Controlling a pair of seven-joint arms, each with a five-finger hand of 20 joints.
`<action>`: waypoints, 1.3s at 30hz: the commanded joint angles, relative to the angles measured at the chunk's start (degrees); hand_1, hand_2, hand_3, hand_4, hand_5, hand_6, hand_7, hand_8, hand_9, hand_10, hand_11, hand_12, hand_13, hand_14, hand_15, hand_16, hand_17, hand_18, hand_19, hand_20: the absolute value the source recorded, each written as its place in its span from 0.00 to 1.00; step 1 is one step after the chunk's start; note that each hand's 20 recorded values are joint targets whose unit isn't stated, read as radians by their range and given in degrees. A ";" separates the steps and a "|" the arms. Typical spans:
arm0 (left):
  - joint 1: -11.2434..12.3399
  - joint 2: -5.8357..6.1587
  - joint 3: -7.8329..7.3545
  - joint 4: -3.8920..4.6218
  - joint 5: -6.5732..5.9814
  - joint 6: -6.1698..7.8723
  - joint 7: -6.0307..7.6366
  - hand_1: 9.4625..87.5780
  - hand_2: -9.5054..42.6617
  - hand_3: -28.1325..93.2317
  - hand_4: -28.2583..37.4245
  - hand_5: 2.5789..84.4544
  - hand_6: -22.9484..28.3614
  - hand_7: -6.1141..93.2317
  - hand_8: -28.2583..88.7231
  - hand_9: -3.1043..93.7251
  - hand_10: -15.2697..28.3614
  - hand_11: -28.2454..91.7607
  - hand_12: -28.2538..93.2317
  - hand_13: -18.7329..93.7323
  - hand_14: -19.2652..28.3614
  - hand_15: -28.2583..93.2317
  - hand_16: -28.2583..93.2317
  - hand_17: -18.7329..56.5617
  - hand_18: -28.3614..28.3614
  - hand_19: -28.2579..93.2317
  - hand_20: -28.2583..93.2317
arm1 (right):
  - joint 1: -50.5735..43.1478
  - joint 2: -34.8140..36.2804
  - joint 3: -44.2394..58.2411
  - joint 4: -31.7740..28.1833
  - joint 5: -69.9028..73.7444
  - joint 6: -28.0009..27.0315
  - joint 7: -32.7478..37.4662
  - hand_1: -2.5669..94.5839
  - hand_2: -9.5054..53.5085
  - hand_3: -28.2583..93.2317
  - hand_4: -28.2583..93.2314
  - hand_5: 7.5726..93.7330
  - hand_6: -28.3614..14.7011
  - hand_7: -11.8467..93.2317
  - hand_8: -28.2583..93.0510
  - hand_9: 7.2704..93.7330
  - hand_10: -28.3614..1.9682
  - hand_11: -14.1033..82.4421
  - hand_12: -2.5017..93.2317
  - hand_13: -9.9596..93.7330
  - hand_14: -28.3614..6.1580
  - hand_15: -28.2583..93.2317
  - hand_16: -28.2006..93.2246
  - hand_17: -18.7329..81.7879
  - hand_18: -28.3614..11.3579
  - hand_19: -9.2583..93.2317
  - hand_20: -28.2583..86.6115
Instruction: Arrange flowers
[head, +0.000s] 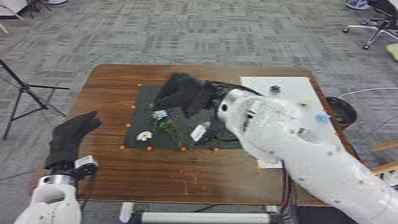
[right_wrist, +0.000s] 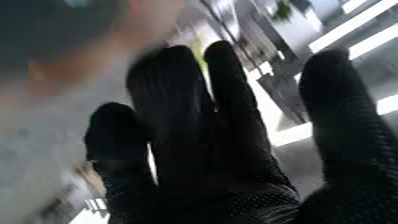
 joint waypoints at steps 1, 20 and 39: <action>1.42 -0.66 -0.87 -0.87 -0.32 0.88 0.12 0.23 0.28 0.80 0.01 0.65 0.44 0.24 0.18 0.58 0.68 0.44 0.36 0.54 0.77 0.43 0.24 0.36 0.70 0.31 0.39 | -12.88 17.31 13.55 0.69 -21.66 21.06 -4.33 0.39 0.03 0.74 0.15 0.62 0.55 0.24 0.20 0.61 0.36 0.26 0.23 0.73 0.38 0.68 0.48 0.50 0.11 0.82 0.72; 1.87 -1.60 -0.36 -0.78 0.14 0.16 0.44 0.24 0.27 0.80 0.01 0.65 0.44 0.24 0.18 0.58 0.68 0.44 0.36 0.54 0.77 0.43 0.24 0.36 0.71 0.32 0.39 | -37.67 16.09 39.51 14.62 -34.50 17.09 -0.07 0.39 0.00 0.77 0.10 0.59 0.59 0.28 0.19 0.62 0.44 0.30 0.24 0.74 0.42 0.70 0.48 0.51 0.12 0.84 0.75; 2.87 -2.40 -0.20 -1.45 0.92 -0.93 0.74 0.24 0.28 0.80 0.01 0.65 0.44 0.24 0.18 0.58 0.68 0.44 0.36 0.54 0.77 0.43 0.24 0.36 0.71 0.32 0.39 | -35.03 14.69 38.04 26.15 -40.40 14.34 1.45 0.46 0.00 0.79 0.09 0.61 0.64 0.31 0.18 0.66 0.46 0.31 0.23 0.77 0.47 0.73 0.48 0.53 0.13 0.86 0.76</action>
